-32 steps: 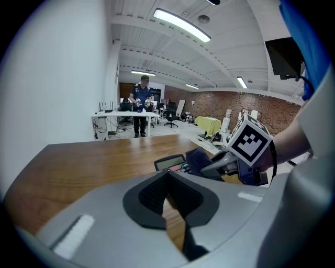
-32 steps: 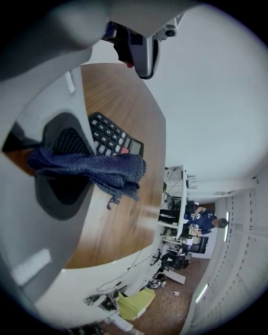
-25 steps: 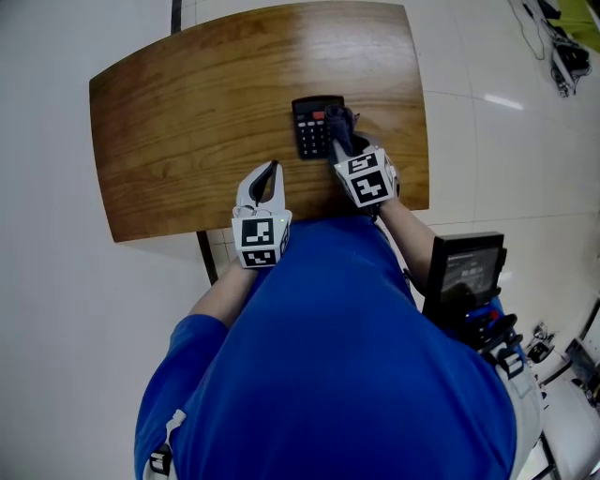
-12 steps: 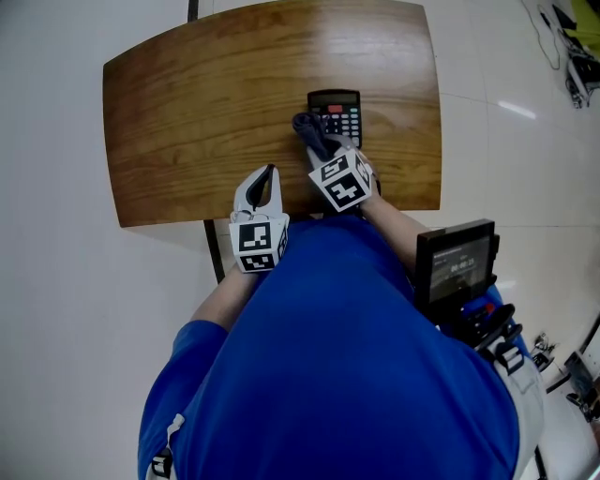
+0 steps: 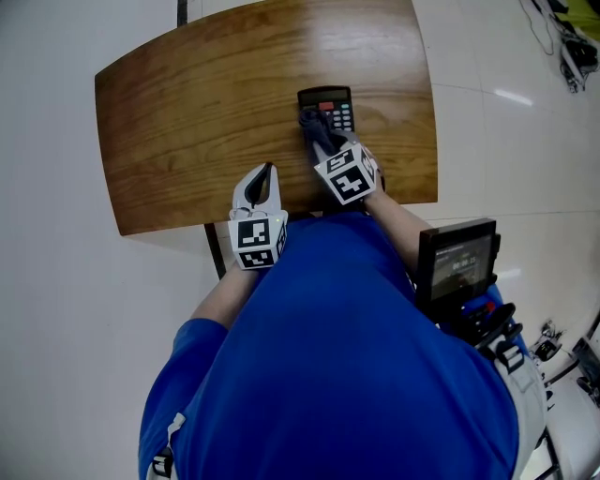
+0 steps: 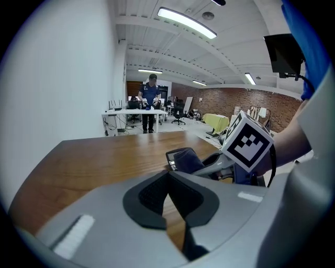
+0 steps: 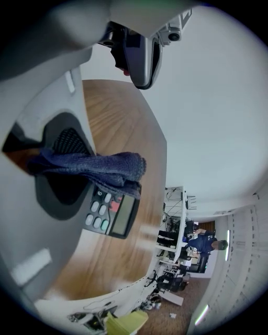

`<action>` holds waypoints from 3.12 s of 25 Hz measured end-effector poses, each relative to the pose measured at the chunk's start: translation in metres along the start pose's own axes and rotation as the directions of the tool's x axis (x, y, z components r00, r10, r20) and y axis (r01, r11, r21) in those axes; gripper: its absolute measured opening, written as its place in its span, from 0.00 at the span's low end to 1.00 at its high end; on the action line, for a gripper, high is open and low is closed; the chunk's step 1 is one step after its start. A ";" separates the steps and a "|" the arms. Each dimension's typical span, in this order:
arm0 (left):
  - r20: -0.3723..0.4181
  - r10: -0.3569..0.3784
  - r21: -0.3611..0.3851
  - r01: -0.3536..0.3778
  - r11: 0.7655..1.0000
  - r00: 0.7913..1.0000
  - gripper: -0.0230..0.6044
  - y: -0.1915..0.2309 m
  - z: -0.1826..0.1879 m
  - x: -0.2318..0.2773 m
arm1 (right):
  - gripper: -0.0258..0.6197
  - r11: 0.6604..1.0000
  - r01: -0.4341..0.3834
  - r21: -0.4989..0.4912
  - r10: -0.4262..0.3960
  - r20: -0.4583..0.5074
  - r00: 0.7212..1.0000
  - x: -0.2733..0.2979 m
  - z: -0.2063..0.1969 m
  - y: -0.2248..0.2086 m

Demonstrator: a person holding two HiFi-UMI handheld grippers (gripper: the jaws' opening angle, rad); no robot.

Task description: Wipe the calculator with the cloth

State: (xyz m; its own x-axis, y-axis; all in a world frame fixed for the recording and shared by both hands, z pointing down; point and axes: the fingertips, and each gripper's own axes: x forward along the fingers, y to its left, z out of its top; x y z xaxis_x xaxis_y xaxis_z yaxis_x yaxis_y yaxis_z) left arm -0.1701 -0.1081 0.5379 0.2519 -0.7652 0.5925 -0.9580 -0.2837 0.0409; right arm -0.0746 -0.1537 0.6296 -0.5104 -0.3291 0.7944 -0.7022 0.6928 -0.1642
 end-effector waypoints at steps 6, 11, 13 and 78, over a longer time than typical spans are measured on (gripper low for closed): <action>0.006 -0.041 0.017 0.041 0.999 0.999 0.04 -0.010 0.000 0.016 | 0.16 0.997 0.049 0.061 -0.049 0.001 0.999 -0.005 -0.018 -0.026; 0.005 -0.070 0.028 0.070 0.997 0.998 0.04 -0.018 -0.001 0.025 | 0.16 0.990 0.094 0.106 -0.094 -0.002 0.996 -0.013 -0.031 -0.046; 0.006 -0.077 0.032 0.077 0.997 0.997 0.04 -0.020 -0.001 0.028 | 0.16 0.986 0.110 0.122 -0.110 -0.004 0.994 -0.016 -0.037 -0.053; 0.116 0.143 -0.071 -0.135 0.988 0.983 0.04 -0.021 0.013 0.003 | 0.16 0.996 0.083 -0.039 -0.070 0.260 0.963 -0.101 0.016 -0.059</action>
State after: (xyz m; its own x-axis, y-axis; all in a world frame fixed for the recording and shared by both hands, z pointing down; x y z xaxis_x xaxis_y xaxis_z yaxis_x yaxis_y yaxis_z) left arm -0.1473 -0.1123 0.5286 0.1266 -0.8598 0.4946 -0.9906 -0.1360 0.0172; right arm 0.0105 -0.1711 0.5496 -0.5713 -0.5323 0.6247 -0.7223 0.6876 -0.0746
